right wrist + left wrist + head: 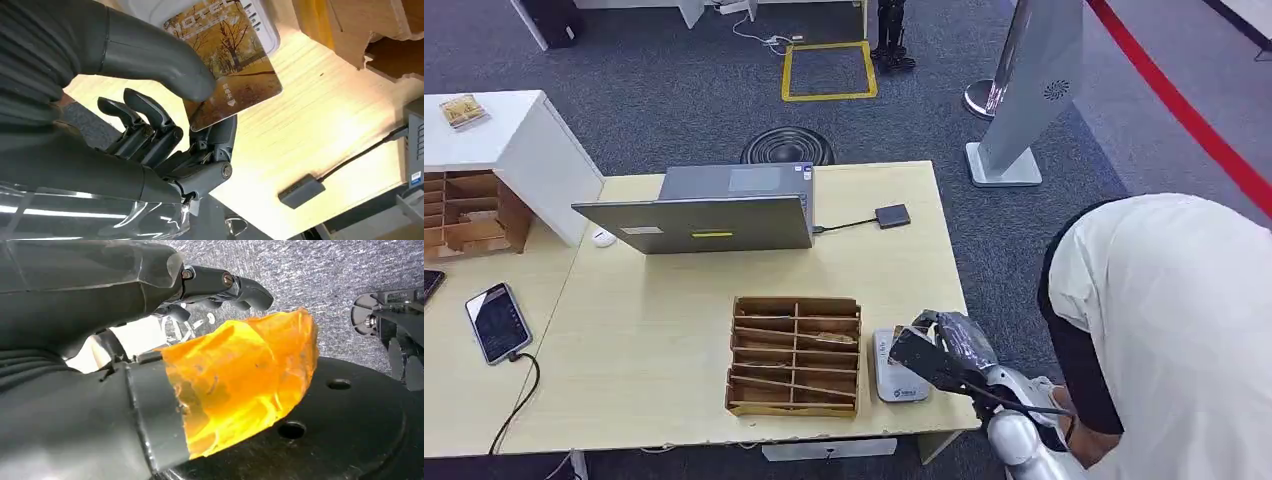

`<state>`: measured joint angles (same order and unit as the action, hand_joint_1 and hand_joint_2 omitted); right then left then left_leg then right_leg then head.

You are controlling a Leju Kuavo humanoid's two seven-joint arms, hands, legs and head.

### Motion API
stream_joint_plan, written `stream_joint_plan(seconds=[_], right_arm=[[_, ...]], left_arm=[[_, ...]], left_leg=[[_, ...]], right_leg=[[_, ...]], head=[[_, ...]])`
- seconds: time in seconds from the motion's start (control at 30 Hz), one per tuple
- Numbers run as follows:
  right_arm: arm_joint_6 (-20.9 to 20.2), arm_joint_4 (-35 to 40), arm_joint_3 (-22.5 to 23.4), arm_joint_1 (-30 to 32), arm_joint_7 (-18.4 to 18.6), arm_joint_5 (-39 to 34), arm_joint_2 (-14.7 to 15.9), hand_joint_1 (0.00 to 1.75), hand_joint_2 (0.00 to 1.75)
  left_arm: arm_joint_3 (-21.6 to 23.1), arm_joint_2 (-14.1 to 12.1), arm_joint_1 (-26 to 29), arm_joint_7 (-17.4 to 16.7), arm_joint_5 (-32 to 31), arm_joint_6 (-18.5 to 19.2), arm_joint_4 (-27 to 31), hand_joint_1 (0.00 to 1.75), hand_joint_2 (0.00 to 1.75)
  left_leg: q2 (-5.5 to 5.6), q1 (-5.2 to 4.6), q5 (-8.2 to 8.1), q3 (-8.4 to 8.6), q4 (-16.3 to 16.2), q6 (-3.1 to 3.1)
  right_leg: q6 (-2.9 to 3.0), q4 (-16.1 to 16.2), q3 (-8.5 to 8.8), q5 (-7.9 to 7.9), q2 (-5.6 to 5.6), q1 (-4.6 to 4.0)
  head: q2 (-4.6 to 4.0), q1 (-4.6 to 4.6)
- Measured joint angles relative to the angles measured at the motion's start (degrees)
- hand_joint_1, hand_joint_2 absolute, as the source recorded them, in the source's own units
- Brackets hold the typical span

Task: Pass the card to the sensor for recognition and then transmit it.

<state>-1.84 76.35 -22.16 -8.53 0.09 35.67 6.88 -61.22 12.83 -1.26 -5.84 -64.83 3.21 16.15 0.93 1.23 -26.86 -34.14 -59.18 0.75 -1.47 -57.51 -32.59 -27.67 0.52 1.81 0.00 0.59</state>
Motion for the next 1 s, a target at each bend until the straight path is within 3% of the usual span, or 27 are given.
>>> stream_joint_plan(seconds=[1.0], right_arm=[[-1.7,-14.8,-0.5,-6.5,-0.2,-2.1,-0.7,1.75,1.75]], left_arm=[[-0.5,-0.3,-0.3,-0.5,-1.4,0.1,0.0,0.0,0.0]], left_leg=[[-0.01,0.0,0.0,0.18,0.0,0.0]], right_leg=[[0.0,0.0,0.15,0.01,0.02,0.0]], head=[[0.0,0.0]])
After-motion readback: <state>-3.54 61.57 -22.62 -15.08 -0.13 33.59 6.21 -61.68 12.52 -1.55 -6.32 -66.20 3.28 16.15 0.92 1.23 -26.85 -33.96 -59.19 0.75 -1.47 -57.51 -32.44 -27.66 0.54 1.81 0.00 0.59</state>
